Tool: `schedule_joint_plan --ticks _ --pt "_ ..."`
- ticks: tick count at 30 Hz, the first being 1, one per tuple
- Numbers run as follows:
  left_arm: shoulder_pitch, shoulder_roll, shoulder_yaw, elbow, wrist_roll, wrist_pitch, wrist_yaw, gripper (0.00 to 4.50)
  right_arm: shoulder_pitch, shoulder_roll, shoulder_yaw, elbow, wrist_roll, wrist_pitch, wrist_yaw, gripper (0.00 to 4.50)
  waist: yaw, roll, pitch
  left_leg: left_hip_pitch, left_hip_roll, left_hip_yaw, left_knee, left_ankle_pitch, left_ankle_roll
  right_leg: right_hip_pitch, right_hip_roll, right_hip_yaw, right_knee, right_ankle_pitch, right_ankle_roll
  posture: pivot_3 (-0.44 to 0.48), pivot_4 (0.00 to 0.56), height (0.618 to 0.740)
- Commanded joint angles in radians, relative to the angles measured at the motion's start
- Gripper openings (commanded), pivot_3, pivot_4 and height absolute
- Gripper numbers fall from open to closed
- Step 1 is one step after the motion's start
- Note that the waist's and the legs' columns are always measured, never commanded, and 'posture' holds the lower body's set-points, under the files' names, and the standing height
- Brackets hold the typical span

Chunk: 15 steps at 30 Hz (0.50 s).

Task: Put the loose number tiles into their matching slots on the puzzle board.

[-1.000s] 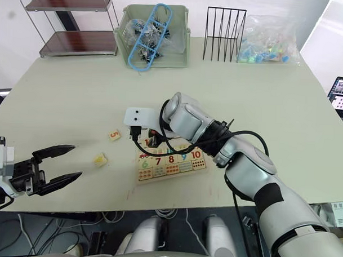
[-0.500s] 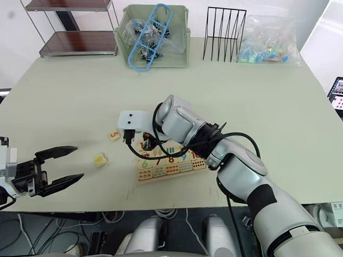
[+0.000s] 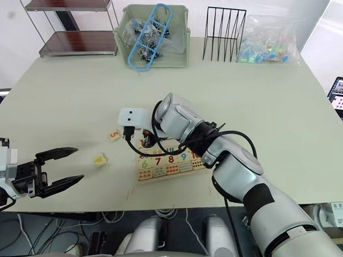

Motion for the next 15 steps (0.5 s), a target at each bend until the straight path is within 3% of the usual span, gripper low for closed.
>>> schedule_joint_plan --ticks 1,15 --pt "0.007 0.008 0.017 -0.016 -0.012 -0.007 -0.003 4.50 -0.022 0.006 -0.027 -0.015 -0.007 -0.008 0.012 0.86 0.000 0.000 0.000 0.000 0.000 0.000 0.000 0.000 0.000 0.000 0.000 0.000 0.000 0.000 0.000 0.000 0.150 0.740" --pt "0.008 0.004 0.012 -0.016 -0.010 -0.010 -0.003 4.50 -0.009 0.014 -0.023 0.017 -0.033 -0.022 0.010 0.86 0.000 0.000 0.000 0.000 0.000 -0.001 0.000 0.000 0.000 0.000 0.000 -0.001 0.000 0.000 0.000 0.000 0.150 0.740"
